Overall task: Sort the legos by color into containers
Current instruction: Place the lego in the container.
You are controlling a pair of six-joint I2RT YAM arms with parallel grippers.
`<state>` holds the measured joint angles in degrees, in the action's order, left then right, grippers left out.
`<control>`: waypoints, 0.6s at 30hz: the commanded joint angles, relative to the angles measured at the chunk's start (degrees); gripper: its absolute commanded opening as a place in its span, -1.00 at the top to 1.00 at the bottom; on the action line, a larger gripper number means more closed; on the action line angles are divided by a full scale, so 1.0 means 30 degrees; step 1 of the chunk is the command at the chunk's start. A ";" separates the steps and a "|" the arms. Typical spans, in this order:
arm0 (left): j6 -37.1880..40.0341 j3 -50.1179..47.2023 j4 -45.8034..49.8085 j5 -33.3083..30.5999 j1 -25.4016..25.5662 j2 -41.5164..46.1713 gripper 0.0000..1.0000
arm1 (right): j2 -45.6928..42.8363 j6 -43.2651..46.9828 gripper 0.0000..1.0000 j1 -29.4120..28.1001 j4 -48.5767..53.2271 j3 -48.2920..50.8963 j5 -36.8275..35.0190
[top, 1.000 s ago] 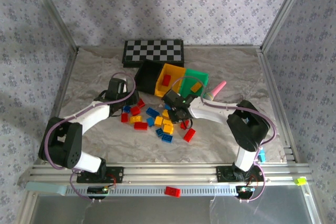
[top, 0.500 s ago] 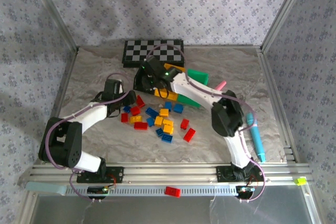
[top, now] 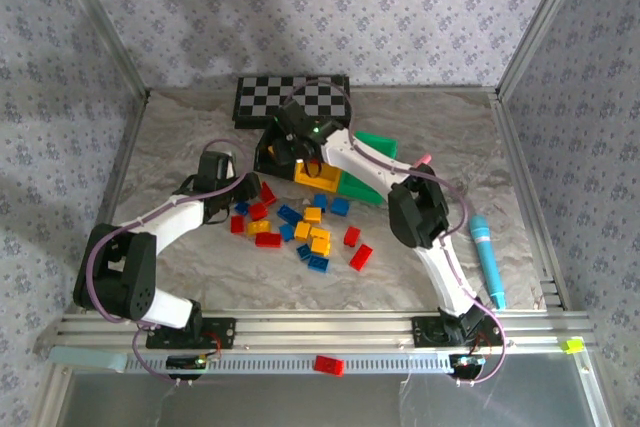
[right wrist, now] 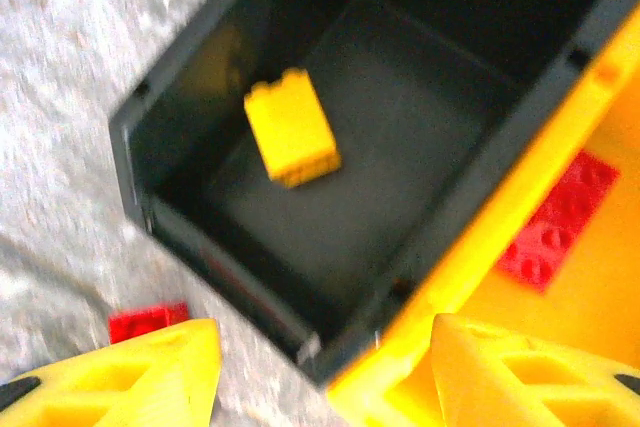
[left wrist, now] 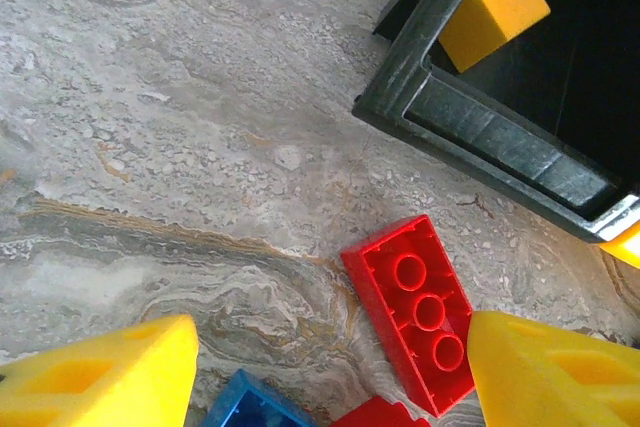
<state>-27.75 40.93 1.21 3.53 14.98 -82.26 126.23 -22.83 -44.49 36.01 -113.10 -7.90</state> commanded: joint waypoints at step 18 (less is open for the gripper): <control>0.0959 0.2669 0.1600 0.0967 0.1319 -0.2491 -0.37 | -1.6239 -0.1286 -0.22 0.1914 -0.4298 1.9277 -0.4326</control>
<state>-26.94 45.65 2.76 7.92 17.89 -87.83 80.64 -26.13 -39.79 24.71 -58.02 -18.83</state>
